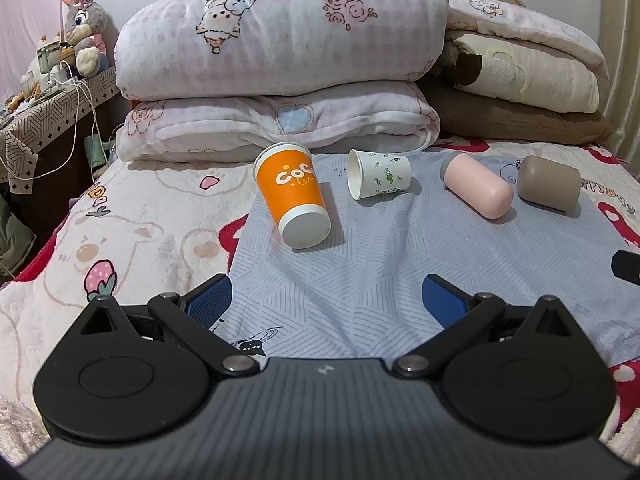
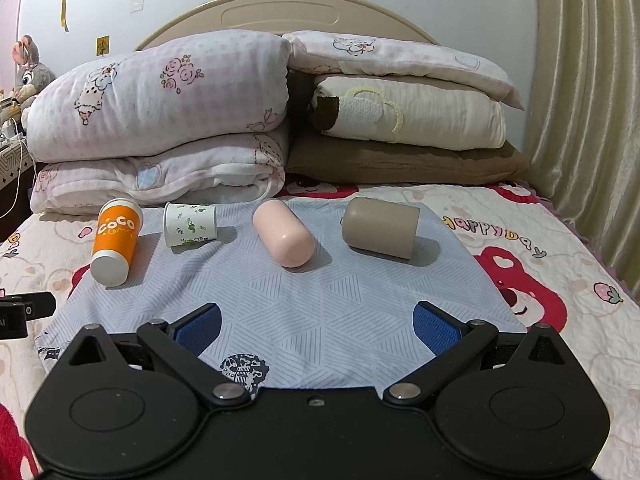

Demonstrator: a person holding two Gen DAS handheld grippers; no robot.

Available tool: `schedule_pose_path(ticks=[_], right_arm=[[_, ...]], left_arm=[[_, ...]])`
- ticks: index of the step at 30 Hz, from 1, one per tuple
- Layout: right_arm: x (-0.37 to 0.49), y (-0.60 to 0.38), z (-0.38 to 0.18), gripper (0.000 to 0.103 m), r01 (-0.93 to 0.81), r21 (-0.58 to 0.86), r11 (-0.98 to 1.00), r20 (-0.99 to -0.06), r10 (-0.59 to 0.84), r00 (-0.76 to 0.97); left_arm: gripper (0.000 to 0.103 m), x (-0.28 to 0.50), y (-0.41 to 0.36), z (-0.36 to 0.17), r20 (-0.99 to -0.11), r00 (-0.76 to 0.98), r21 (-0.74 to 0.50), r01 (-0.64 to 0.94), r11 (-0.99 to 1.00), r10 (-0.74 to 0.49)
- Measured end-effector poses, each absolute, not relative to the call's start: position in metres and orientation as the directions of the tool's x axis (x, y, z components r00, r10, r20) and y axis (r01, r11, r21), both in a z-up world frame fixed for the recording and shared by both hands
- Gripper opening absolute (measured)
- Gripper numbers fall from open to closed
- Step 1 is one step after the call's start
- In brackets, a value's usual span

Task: Flip cup upright

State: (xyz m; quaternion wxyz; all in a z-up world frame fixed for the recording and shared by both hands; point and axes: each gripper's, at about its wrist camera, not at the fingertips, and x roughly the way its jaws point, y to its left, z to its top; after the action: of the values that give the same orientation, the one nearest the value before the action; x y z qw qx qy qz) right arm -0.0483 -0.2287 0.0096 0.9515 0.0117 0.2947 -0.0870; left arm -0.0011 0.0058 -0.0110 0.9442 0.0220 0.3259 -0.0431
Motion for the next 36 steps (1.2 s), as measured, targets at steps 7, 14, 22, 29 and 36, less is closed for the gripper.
schedule_pose_path(ticks=[7,14,22,29,36], right_arm=[[-0.047,-0.228,0.009,0.103,0.172,-0.029,0.985,-0.568,-0.158,0.807],[-0.047,-0.228,0.008,0.103,0.172,-0.03,0.985,-0.572,-0.158,0.805],[-0.047,-0.226,0.01,0.103,0.169,-0.031,0.985,-0.578,-0.156,0.801],[-0.04,-0.23,0.032,0.103,0.102,-0.035,0.994,-0.574,-0.103,0.812],[-0.021,-0.236,0.055,0.103,-0.061,-0.118,0.991,-0.498,-0.006,0.867]], left_arm=[[0.103,-0.001,0.006,-0.012,-0.622,0.78,0.012,0.096,0.995,-0.068],[0.103,-0.001,0.006,-0.011,-0.625,0.778,0.013,0.097,0.995,-0.068],[0.103,-0.002,0.002,-0.002,-0.634,0.768,0.005,0.118,0.993,-0.088],[0.103,0.014,-0.02,0.038,-0.649,0.745,0.025,0.222,0.975,-0.153],[0.103,0.061,-0.052,0.064,-0.645,0.736,0.001,0.271,0.963,-0.206]])
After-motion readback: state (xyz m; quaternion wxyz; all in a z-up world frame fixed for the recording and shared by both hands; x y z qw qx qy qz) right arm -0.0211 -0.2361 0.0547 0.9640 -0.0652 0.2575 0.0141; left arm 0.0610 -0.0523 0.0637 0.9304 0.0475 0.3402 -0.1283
